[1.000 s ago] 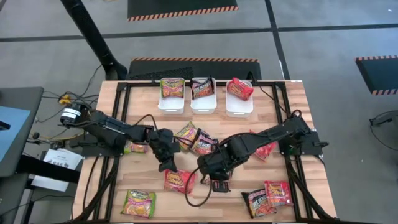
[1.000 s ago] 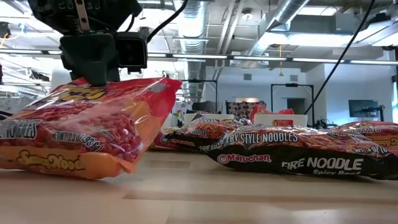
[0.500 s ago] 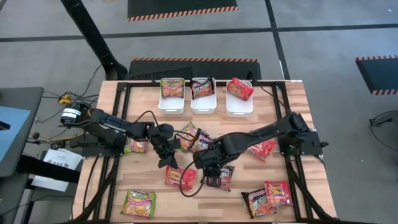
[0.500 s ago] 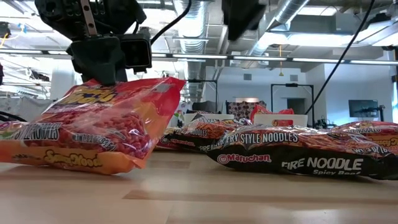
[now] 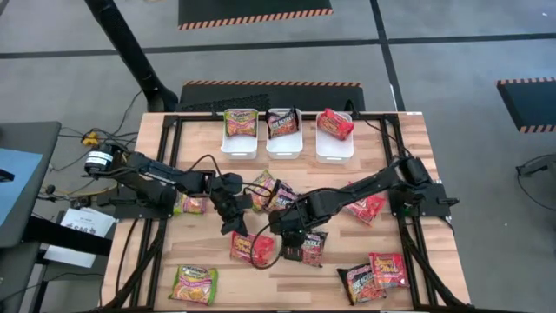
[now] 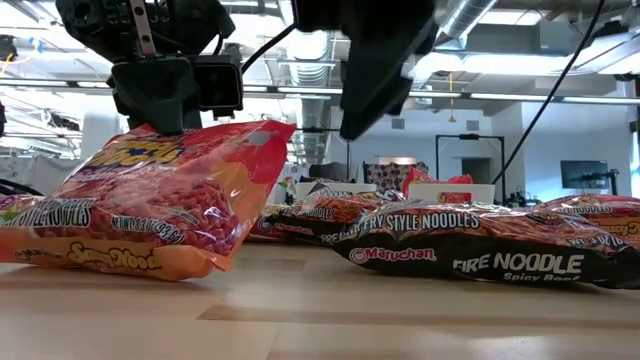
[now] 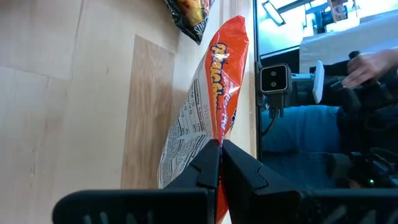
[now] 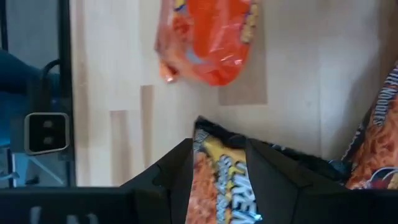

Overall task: Sort Maruchan noodles
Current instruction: Put the orange noodle pack into the right white bin

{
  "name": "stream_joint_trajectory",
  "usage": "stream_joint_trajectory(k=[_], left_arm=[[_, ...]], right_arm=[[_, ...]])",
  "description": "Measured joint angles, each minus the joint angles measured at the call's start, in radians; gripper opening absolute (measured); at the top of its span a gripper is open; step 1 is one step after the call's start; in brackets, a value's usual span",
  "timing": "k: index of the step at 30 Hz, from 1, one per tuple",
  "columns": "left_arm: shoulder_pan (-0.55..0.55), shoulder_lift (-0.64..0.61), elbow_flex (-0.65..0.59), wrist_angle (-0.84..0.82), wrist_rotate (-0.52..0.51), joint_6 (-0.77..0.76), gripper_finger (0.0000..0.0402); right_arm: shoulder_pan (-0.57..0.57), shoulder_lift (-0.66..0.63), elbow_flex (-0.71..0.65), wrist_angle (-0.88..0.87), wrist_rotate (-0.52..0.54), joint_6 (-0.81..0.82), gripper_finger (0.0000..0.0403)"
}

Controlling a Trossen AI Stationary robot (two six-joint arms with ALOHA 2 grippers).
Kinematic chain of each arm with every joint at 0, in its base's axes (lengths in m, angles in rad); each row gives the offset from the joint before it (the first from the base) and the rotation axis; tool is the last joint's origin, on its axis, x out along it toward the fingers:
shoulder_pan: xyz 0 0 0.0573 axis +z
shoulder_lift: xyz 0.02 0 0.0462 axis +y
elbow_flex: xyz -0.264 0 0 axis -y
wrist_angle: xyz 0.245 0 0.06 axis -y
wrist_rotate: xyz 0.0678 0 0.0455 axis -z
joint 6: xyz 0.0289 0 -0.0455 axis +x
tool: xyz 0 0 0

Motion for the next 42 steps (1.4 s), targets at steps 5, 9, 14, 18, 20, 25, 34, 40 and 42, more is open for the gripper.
stream_joint_trajectory(k=[5,9,14,18,20,25,34,40,42], left_arm=[[0.000,0.000,0.000,0.000,0.001,-0.006,0.0000],[0.000,0.000,0.000,0.000,0.001,-0.008,0.0000],[0.000,0.000,0.000,0.000,0.001,-0.010,0.0000],[0.000,0.000,0.000,0.000,0.001,-0.010,0.0000],[0.000,0.000,0.000,0.000,0.000,-0.010,0.0000],[0.000,0.000,0.000,0.000,0.000,-0.010,0.0000],[0.000,0.000,0.000,0.000,-0.002,-0.007,0.0000],[0.000,0.000,0.000,0.002,-0.003,-0.002,0.0000],[0.000,0.000,0.001,0.000,-0.002,-0.001,0.0000]], right_arm=[[-0.017,0.000,-0.062,0.157,-0.035,0.000,0.0172],[-0.030,-0.001,-0.075,0.207,-0.049,0.000,0.0172],[-0.051,0.000,-0.089,0.263,-0.048,0.003,0.0172],[-0.068,0.000,-0.090,0.306,-0.052,0.007,0.0172],[-0.074,0.000,-0.090,0.316,-0.052,0.008,0.0172],[-0.078,0.000,-0.090,0.330,-0.073,0.044,0.0172],[-0.073,0.000,-0.090,0.364,-0.078,0.121,0.0173],[-0.074,0.034,-0.094,0.351,-0.078,0.170,0.0179],[-0.072,0.033,-0.091,0.366,-0.077,0.169,0.0188]])
